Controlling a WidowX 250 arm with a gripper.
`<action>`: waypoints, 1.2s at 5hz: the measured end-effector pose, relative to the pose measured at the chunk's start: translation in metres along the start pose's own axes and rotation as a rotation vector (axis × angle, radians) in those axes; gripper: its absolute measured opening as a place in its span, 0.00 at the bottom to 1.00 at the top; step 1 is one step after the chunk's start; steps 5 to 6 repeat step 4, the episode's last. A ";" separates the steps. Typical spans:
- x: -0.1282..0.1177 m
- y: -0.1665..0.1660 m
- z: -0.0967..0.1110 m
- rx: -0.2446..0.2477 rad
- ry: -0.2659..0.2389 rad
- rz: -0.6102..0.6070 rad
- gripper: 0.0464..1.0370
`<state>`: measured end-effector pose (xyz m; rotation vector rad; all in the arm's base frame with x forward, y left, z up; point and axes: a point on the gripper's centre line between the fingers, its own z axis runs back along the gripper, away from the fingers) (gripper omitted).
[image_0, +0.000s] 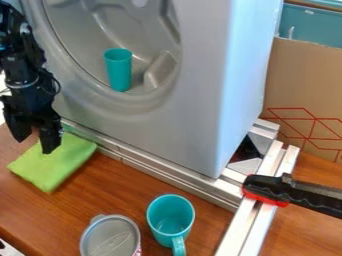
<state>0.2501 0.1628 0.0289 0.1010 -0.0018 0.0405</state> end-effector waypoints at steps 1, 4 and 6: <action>-0.013 -0.006 0.020 -0.045 0.067 -0.031 0.96; -0.027 -0.034 0.064 -0.089 0.105 -0.144 0.96; -0.027 -0.034 0.064 -0.089 0.105 -0.144 0.96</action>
